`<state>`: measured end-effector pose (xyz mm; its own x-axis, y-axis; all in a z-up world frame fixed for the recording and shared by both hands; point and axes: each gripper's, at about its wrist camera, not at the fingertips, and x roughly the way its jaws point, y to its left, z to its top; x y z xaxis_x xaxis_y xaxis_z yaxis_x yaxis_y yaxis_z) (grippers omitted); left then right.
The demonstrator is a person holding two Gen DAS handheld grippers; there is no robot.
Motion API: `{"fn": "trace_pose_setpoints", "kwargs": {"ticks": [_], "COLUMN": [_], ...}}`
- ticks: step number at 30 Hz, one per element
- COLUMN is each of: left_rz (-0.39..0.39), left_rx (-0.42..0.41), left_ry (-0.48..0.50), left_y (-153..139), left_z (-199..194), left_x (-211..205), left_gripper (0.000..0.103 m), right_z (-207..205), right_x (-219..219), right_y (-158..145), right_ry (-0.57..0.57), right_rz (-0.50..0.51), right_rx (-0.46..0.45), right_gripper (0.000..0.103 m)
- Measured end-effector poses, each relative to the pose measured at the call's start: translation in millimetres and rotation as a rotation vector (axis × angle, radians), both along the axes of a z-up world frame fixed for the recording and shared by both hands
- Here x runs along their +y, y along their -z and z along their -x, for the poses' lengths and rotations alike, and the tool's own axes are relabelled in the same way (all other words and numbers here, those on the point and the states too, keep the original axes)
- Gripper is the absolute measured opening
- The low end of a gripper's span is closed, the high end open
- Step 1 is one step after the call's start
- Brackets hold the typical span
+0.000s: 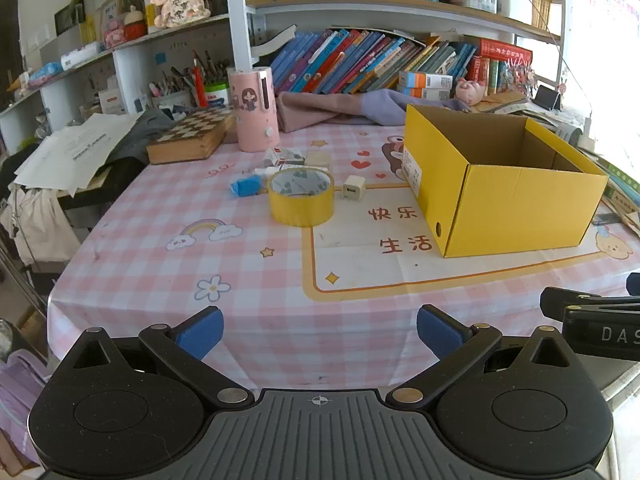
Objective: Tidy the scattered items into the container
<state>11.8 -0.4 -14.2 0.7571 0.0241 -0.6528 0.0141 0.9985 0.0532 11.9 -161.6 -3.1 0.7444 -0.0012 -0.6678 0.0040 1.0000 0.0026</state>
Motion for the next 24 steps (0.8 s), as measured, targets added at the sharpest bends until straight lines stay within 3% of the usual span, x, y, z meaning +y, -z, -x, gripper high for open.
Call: {"fn": "trace_pose_setpoints", "kwargs": {"ticks": [24], "left_rz": [0.003], "left_rx": [0.002], "left_ry": [-0.004], "left_y": [1.7], "left_z": [-1.1], "left_x": [1.1], "left_gripper": [0.103], "right_z": [-3.1], "right_x": [2.7], "right_y": [1.3], "right_ry": [0.001], "right_rz": [0.0], "right_rx": [0.006], "right_gripper": [0.103]}}
